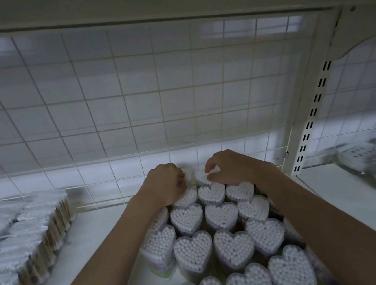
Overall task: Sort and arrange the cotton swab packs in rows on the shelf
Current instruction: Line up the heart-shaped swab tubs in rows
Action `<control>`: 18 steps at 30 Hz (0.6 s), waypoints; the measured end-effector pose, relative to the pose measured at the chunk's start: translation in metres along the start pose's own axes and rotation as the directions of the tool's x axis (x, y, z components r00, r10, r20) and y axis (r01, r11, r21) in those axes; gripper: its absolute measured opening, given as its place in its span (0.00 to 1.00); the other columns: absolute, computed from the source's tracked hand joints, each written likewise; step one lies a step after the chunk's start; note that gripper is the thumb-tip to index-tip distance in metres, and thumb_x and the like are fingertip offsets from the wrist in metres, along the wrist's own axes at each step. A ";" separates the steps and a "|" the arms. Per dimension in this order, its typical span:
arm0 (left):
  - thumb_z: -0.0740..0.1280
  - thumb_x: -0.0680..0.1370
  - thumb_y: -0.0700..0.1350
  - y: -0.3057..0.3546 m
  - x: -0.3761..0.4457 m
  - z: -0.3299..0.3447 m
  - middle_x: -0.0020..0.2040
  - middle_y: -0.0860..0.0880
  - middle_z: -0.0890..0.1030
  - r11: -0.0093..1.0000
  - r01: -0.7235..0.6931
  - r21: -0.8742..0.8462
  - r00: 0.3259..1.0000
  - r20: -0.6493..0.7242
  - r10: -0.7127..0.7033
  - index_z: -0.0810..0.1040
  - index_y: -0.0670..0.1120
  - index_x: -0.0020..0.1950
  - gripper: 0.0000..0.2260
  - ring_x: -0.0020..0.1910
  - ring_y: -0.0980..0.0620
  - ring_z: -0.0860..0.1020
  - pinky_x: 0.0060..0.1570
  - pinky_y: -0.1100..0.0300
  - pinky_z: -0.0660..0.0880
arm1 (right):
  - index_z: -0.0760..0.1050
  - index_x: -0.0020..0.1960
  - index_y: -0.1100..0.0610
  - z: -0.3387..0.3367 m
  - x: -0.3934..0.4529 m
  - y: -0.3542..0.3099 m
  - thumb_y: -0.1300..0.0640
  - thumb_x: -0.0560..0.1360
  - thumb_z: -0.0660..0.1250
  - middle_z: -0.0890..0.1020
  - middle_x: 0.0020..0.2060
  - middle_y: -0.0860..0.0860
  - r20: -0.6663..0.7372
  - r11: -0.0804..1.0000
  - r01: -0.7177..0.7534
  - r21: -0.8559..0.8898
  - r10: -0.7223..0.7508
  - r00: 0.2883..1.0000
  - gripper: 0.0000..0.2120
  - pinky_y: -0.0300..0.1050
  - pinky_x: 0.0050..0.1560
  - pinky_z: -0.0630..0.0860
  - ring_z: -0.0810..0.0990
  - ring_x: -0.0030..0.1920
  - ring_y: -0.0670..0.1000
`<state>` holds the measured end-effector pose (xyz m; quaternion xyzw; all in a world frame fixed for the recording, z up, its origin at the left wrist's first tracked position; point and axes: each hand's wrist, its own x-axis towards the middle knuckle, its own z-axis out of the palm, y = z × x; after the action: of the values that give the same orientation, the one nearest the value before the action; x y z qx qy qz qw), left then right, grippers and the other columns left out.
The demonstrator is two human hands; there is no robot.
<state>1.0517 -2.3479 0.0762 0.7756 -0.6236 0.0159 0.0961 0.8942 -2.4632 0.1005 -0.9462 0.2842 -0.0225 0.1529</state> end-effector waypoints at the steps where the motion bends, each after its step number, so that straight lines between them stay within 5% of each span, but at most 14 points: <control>1: 0.59 0.75 0.45 -0.001 0.000 0.001 0.51 0.47 0.78 1.000 -0.018 0.010 1.000 -0.002 0.018 0.80 0.43 0.46 0.11 0.51 0.47 0.76 0.49 0.53 0.73 | 0.75 0.60 0.53 0.001 0.001 -0.001 0.53 0.77 0.62 0.74 0.62 0.50 -0.002 1.000 0.005 -0.009 -0.005 1.000 0.14 0.39 0.55 0.68 0.73 0.59 0.49; 18: 0.61 0.76 0.42 -0.010 0.000 -0.012 0.64 0.48 0.74 0.998 -0.035 -0.062 0.987 0.152 0.044 0.74 0.48 0.64 0.17 0.61 0.49 0.72 0.57 0.60 0.68 | 0.72 0.64 0.53 0.005 -0.002 -0.012 0.54 0.77 0.60 0.73 0.62 0.50 -0.021 0.998 0.031 -0.058 -0.032 0.999 0.16 0.40 0.57 0.66 0.71 0.61 0.50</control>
<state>1.0622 -2.3443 0.0870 0.7590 -0.6445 -0.0600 0.0704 0.8998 -2.4513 0.0997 -0.9543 0.2715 -0.0272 0.1221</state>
